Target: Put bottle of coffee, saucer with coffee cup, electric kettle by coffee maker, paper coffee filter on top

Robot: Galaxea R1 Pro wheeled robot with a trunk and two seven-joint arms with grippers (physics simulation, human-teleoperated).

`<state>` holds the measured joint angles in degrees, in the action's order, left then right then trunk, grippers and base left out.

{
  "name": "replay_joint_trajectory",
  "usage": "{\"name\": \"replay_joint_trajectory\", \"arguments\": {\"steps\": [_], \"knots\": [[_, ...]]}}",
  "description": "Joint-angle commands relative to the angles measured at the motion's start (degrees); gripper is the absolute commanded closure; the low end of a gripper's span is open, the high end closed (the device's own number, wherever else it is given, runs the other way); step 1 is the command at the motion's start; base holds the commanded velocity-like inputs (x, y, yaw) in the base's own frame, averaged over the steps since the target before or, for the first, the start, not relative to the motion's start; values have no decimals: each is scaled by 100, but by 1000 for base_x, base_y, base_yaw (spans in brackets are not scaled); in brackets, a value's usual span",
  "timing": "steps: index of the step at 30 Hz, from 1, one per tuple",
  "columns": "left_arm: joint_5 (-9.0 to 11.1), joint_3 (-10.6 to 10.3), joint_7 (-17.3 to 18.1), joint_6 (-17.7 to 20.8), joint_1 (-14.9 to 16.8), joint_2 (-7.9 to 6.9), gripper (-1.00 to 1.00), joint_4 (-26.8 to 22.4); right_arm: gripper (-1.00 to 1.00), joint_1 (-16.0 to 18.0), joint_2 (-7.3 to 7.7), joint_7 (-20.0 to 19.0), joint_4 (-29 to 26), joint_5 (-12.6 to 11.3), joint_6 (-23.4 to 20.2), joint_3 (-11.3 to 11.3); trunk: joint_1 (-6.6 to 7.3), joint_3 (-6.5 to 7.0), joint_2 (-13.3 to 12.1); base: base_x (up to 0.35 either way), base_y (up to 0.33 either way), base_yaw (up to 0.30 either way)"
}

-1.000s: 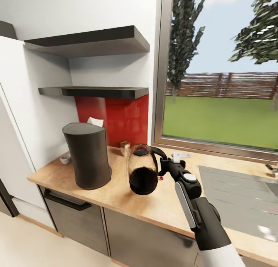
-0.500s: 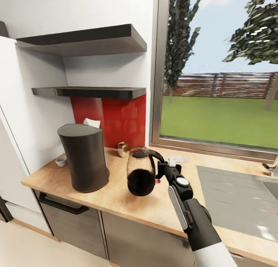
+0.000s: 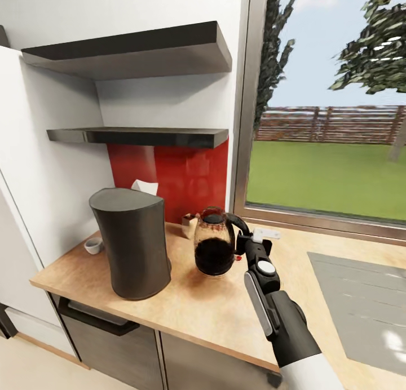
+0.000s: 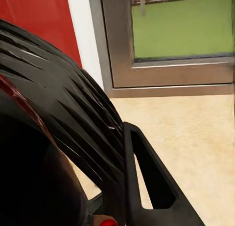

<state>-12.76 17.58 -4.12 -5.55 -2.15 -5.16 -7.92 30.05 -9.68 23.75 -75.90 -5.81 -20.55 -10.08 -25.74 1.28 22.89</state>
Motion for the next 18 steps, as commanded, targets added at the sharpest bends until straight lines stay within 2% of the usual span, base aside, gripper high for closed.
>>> {"name": "replay_joint_trajectory", "arguments": {"steps": [1,8,14,18], "knots": [[-60,38,-10,-15,-4,8,-100,-2,100,2,4,90,-4,-72,40,-14,-4,0,3,212,180,0],[-60,38,-16,-16,-4,22,-100,-6,100,1,15,124,40,-80,94,-20,-4,0,3,135,98,0],[-60,43,-10,-24,-3,16,-100,-8,100,1,11,121,319,-92,97,-28,-4,0,3,26,21,0],[-53,44,-10,-25,-4,15,-100,-6,100,1,10,121,502,-89,351,-29,-4,0,3,1,0,0]]}}
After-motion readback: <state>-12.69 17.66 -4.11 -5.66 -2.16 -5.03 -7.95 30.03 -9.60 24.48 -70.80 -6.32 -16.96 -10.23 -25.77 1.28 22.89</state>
